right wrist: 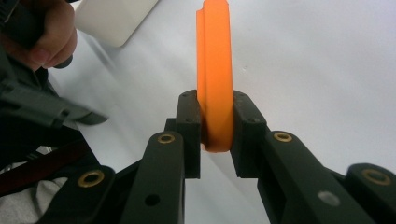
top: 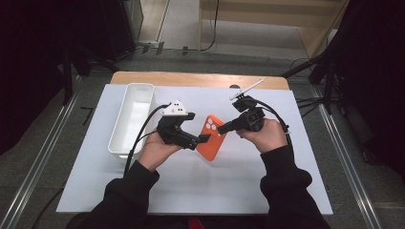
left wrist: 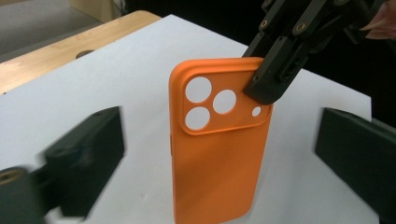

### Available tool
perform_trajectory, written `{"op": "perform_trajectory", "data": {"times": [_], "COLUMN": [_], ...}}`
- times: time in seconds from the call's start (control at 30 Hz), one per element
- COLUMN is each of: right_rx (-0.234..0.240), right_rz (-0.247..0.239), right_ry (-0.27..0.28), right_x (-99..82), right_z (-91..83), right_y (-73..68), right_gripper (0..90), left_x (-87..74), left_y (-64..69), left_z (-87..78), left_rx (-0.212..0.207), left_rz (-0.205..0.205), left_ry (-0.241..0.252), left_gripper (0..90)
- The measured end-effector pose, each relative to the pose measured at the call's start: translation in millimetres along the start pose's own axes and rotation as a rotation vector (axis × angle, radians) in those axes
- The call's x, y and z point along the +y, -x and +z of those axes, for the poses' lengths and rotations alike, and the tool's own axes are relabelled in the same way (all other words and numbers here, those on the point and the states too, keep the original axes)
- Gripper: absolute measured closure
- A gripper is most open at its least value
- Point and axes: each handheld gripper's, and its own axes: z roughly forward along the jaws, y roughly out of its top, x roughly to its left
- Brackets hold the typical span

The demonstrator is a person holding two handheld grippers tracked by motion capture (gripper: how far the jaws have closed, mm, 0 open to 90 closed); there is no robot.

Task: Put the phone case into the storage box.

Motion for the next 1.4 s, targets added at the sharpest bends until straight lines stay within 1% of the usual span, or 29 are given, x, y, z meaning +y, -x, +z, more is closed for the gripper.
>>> {"op": "perform_trajectory", "data": {"times": [0.13, 0.23, 0.37, 0.43, 0.47, 0.5, 0.53, 0.6, 0.63, 0.7, 0.73, 0.77, 0.83, 0.9, 0.97, 1.07, 1.1, 1.13, 1.27, 1.33, 1.4], "right_rx": [-0.006, -0.004, -0.002, 0.000, 0.001, 0.000, -0.002, -0.003, -0.005, -0.008, -0.010, -0.011, -0.010, -0.011, 0.001, 0.002, -0.001, -0.006, -0.005, -0.007, 0.000], "right_rz": [-0.016, -0.013, -0.002, 0.000, 0.003, 0.005, 0.006, 0.008, 0.007, 0.001, 0.002, 0.002, 0.002, 0.003, 0.005, 0.007, 0.007, 0.009, 0.010, 0.007, 0.015], "right_ry": [0.007, 0.012, 0.017, 0.018, 0.017, 0.017, 0.018, 0.017, 0.015, 0.014, 0.016, 0.016, 0.017, 0.017, 0.019, 0.021, 0.019, 0.011, 0.010, 0.013, 0.014], "right_x": [0.2, 0.4, 0.0, -0.2, -0.3, -0.4, -0.5, -0.6, -0.6, -0.6, -0.6, -0.6, -0.4, -0.3, -0.3, -0.3, -0.3, -0.2, -0.3, -0.1, -0.1], "right_z": [1.1, 0.8, -0.6, -0.9, -1.3, -1.4, -1.4, -1.2, -1.2, -1.1, -1.0, -1.0, -0.8, -0.4, 0.1, 1.0, 1.5, 2.6, 4.1, 4.5, 5.2], "right_y": [-0.4, -0.2, -0.2, -0.2, -0.6, -0.9, -1.5, -2.2, -2.4, -2.9, -3.5, -3.6, -3.7, -3.7, -3.7, -3.8, -3.9, -4.2, -4.5, -4.9, -5.3], "right_gripper": [74.5, 74.4, 74.5, 74.4, 74.5, 74.5, 74.5, 74.4, 74.4, 74.4, 74.4, 74.4, 74.4, 74.4, 74.4, 74.4, 74.4, 74.4, 74.4, 74.4, 74.4], "left_x": [-0.8, -0.9, -1.7, -1.8, -2.0, -2.0, -2.1, -2.1, -2.7, -3.8, -4.1, -4.2, -4.6, -4.9, -5.0, -5.3, -5.3, -5.5, -5.6, -6.3, -6.7], "left_y": [1.5, 2.5, 7.8, 8.7, 11.7, 11.7, 13.2, 13.7, 14.2, 13.9, 13.8, 14.4, 14.8, 16.1, 17.1, 18.2, 18.7, 19.8, 20.9, 22.5, 23.5], "left_z": [2.7, 3.8, 7.4, 8.1, 10.7, 10.7, 12.2, 12.7, 13.4, 13.2, 13.3, 13.9, 14.5, 15.7, 16.6, 17.5, 17.9, 19.0, 19.8, 21.5, 22.2], "left_rx": [0.011, 0.015, 0.016, 0.023, 0.041, 0.041, 0.045, 0.049, 0.050, 0.053, 0.053, 0.062, 0.071, 0.076, 0.080, 0.085, 0.089, 0.097, 0.106, 0.115, 0.122], "left_rz": [0.011, 0.014, 0.027, 0.032, 0.033, 0.033, 0.021, 0.016, 0.002, -0.008, -0.008, -0.006, 0.008, 0.013, 0.020, 0.019, 0.025, 0.021, 0.019, 0.026, 0.023], "left_ry": [-0.014, -0.015, -0.020, -0.021, -0.018, -0.018, -0.015, -0.012, 0.005, 0.023, 0.021, 0.019, 0.010, 0.009, 0.006, 0.007, 0.003, 0.009, 0.016, 0.003, 0.002], "left_gripper": [0.0, 0.0, 0.0, 0.0, 0.0, 0.0, 0.0, 0.0, 0.0, 0.0, 0.0, 0.0, 0.0, 0.0, 0.0, 0.0, 0.0, 0.0, 0.0, 0.0, 0.0]}}
